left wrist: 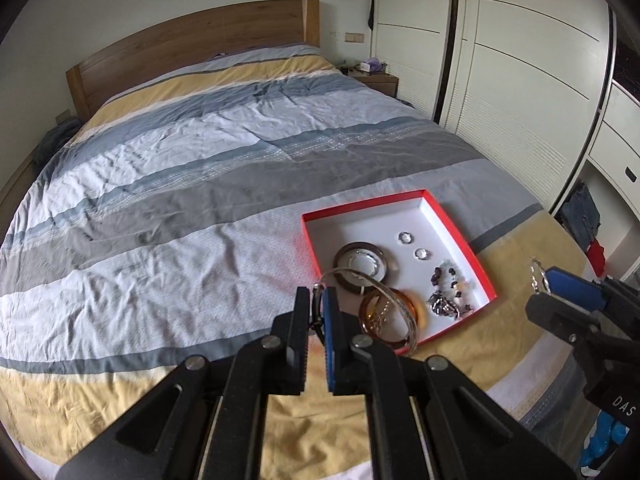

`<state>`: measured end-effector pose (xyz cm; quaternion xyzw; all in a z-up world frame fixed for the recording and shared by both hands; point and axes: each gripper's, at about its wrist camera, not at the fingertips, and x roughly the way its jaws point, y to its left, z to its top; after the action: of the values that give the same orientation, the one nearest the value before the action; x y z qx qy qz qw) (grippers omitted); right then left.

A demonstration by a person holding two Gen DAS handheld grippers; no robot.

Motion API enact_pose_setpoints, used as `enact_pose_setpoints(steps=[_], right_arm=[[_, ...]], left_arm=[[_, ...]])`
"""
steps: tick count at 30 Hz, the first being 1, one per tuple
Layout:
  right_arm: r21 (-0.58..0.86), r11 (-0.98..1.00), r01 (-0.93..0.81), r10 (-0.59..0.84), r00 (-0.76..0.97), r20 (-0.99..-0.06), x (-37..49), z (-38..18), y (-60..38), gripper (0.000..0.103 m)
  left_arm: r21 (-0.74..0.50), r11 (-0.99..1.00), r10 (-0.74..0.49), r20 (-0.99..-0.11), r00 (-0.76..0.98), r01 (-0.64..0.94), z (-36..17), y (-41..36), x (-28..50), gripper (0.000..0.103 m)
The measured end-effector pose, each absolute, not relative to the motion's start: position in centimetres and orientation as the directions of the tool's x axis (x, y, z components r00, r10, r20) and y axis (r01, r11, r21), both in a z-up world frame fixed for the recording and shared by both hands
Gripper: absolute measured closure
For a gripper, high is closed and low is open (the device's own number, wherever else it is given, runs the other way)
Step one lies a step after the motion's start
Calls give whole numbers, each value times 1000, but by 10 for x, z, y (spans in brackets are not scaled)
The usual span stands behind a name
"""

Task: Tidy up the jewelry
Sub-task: 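Carry both silver bangles with both grippers over the red box, then open both grippers to drop the silver bangles into the box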

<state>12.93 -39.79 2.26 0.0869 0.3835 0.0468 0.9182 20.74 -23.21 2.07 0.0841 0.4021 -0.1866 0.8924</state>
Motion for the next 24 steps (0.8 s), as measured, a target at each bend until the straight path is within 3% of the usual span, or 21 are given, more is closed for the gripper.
enact_pose_setpoints(steps=[15, 24], right_arm=[[187, 982, -40, 173, 602, -780, 273, -69, -431, 62], [156, 987, -26, 146, 527, -837, 326, -113, -444, 61]], left_arm=[[79, 908, -188, -800, 569, 412, -61, -305, 323, 97], [126, 907, -138, -812, 567, 401, -94, -320, 352, 98]])
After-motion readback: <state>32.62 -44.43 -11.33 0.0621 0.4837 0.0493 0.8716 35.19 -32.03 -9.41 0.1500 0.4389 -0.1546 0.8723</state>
